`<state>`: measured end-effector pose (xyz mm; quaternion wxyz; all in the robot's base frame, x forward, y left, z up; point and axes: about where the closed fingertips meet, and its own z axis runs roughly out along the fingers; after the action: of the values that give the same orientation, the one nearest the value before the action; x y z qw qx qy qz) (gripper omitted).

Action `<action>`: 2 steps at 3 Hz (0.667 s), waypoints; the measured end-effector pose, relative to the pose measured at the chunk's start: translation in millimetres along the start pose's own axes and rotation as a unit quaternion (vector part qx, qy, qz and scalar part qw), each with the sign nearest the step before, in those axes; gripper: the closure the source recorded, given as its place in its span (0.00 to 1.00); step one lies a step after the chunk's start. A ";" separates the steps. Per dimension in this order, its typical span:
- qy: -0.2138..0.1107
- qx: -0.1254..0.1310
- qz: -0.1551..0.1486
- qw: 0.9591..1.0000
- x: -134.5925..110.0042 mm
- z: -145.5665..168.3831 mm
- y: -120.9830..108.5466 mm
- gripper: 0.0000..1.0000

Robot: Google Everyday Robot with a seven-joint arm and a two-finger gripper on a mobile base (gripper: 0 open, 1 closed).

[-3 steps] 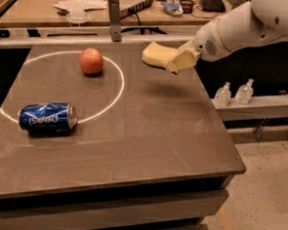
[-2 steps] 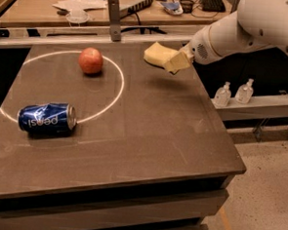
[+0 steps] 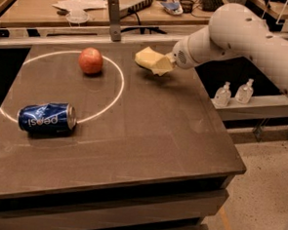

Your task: Move sponge near apple

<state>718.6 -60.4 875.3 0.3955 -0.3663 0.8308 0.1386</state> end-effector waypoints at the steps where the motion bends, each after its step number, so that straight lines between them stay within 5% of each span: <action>1: -0.007 -0.031 -0.008 0.999 -13.8 30.2 13.7 1.00; 2: -0.014 -0.058 -0.015 0.998 -26.1 52.8 26.6 1.00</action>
Offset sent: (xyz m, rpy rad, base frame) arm 0.0321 0.0886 -0.0197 0.0844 0.0283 0.1712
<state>739.7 -1.5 859.3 0.3873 -0.3994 0.8099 0.1859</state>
